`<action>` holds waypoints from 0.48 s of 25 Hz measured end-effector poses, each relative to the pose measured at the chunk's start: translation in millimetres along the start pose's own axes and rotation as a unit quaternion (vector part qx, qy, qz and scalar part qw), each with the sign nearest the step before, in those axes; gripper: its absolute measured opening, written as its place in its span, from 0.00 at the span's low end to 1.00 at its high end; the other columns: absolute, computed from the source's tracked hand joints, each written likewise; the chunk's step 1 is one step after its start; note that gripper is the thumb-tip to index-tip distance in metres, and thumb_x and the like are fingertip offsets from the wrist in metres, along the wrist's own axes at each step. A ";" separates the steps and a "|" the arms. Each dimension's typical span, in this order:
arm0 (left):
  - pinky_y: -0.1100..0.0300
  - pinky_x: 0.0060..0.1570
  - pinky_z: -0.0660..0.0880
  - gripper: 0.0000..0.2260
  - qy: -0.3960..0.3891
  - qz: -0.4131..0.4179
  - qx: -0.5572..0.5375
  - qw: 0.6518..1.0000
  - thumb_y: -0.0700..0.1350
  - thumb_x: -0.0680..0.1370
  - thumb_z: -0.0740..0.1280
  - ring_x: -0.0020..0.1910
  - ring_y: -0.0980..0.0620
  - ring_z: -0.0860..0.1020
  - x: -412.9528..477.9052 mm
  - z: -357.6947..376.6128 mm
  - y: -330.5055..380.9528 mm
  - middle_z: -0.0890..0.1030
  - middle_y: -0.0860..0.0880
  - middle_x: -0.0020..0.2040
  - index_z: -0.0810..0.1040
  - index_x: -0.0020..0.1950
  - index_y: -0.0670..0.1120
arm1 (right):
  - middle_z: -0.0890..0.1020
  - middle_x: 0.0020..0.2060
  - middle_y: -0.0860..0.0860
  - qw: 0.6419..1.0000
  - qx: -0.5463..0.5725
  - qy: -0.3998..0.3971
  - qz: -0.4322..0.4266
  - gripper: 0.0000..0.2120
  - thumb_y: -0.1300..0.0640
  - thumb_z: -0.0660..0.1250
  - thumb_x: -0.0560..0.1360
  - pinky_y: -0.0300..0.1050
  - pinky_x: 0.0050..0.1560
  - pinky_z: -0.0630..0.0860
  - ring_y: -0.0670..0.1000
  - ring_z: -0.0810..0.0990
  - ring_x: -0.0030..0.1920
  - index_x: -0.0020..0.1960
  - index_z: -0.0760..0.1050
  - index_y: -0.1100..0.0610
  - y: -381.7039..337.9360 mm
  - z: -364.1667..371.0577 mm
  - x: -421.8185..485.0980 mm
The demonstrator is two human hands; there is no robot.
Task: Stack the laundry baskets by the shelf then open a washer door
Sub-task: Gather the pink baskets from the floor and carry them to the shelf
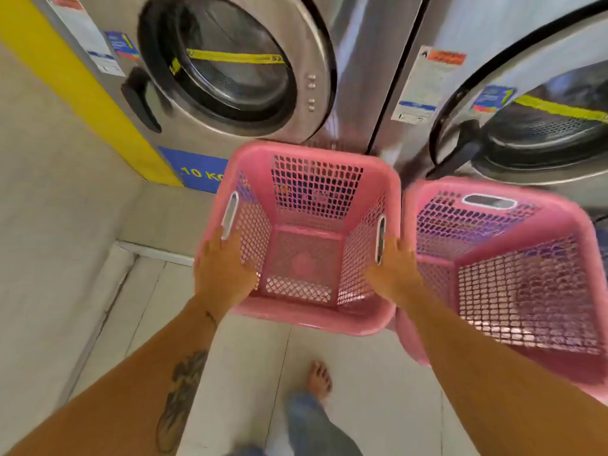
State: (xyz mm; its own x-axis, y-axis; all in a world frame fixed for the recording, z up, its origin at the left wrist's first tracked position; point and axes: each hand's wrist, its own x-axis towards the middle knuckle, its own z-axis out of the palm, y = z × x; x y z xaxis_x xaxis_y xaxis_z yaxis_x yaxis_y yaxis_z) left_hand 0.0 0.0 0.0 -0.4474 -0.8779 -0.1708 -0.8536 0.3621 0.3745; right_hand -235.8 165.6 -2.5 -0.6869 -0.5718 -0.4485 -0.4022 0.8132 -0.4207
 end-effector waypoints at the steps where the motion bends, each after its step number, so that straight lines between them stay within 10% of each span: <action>1: 0.39 0.65 0.67 0.29 0.006 -0.013 0.016 1.000 0.46 0.69 0.68 0.67 0.34 0.67 14.4 3.1 -1.3 0.65 0.39 0.72 0.69 0.70 0.47 | 0.65 0.68 0.62 1.000 -0.005 0.024 -0.005 0.37 0.57 0.63 0.67 0.63 0.67 0.67 0.65 0.66 0.67 0.74 0.55 0.57 0.1 4.6 9.1; 12: 0.42 0.51 0.75 0.33 0.078 -0.007 0.017 0.997 0.38 0.64 0.60 0.53 0.34 0.73 52.3 35.2 -78.7 0.70 0.44 0.67 0.70 0.69 0.52 | 0.61 0.68 0.55 0.995 -0.048 0.081 0.044 0.40 0.56 0.65 0.64 0.59 0.63 0.73 0.64 0.72 0.63 0.74 0.57 0.44 -15.3 27.9 12.0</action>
State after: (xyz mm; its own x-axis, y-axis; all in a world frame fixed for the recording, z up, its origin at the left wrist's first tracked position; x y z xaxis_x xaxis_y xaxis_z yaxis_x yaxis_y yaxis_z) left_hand 34.4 -63.4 -70.5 -0.3900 -0.9203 -0.0306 -0.8692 0.3569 0.3422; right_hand -220.9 143.2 -23.5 -0.8067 -0.4800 -0.3447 -0.3875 0.8701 -0.3047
